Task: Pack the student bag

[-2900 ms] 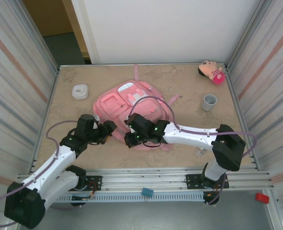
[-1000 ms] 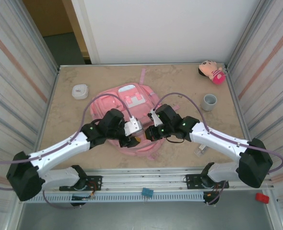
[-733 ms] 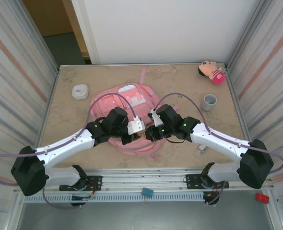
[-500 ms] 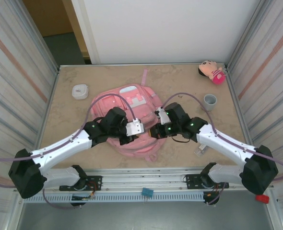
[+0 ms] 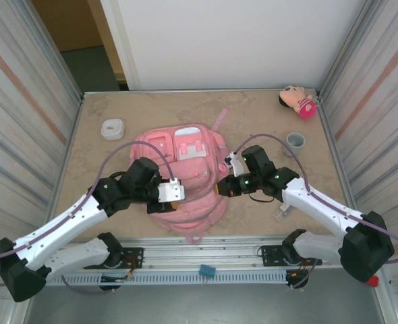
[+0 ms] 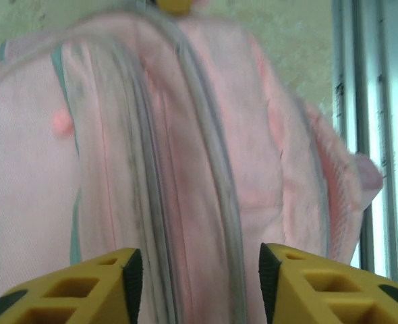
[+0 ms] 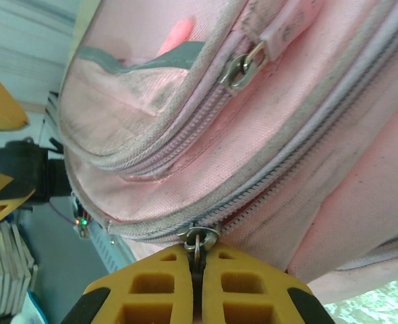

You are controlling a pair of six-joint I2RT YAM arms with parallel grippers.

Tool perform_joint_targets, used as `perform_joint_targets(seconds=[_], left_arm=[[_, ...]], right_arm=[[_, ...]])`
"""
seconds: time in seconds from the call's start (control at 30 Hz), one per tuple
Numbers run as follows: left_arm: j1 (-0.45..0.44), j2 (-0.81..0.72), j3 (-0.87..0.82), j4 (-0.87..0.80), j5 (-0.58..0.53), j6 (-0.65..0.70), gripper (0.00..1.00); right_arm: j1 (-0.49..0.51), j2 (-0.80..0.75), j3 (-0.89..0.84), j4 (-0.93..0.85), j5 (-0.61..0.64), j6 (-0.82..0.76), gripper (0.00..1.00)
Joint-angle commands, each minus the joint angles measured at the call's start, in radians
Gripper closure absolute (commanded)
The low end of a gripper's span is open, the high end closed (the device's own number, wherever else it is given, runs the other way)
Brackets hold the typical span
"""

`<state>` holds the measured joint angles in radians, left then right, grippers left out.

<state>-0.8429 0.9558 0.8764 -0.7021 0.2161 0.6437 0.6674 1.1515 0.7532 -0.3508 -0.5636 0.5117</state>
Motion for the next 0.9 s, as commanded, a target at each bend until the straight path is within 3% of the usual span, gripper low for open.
perform_joint_targets(seconds=[0.0,0.13,0.3,0.4,0.43,0.53,0.7,0.87], left_arm=[[-0.112,0.038,0.129,0.029,-0.090,-0.170,0.43],[-0.206,0.154,0.152,0.056,-0.198,-0.164,0.37],[-0.209,0.292,0.161,0.082,-0.183,-0.169,0.35],[-0.209,0.344,0.130,0.151,-0.213,-0.152,0.46],[-0.208,0.357,0.120,0.172,-0.228,-0.145,0.56],[-0.209,0.366,0.120,0.188,-0.253,-0.145,0.99],[-0.209,0.275,0.084,0.188,-0.080,-0.051,1.00],[-0.208,0.108,-0.013,0.277,0.055,0.042,1.00]], right_arm=[[0.058,-0.025,0.046,0.039,0.015,0.008,1.00],[0.079,-0.030,0.055,0.034,0.028,0.013,1.00],[0.083,-0.052,0.054,0.027,0.021,0.018,1.00],[0.084,-0.074,0.045,0.042,0.001,0.022,1.00],[0.083,-0.080,0.041,0.047,-0.010,0.020,1.00],[0.067,-0.106,0.017,0.054,-0.036,0.012,1.00],[-0.112,-0.115,-0.051,0.062,-0.054,0.018,1.00],[-0.272,-0.017,-0.057,0.106,-0.041,-0.030,1.00]])
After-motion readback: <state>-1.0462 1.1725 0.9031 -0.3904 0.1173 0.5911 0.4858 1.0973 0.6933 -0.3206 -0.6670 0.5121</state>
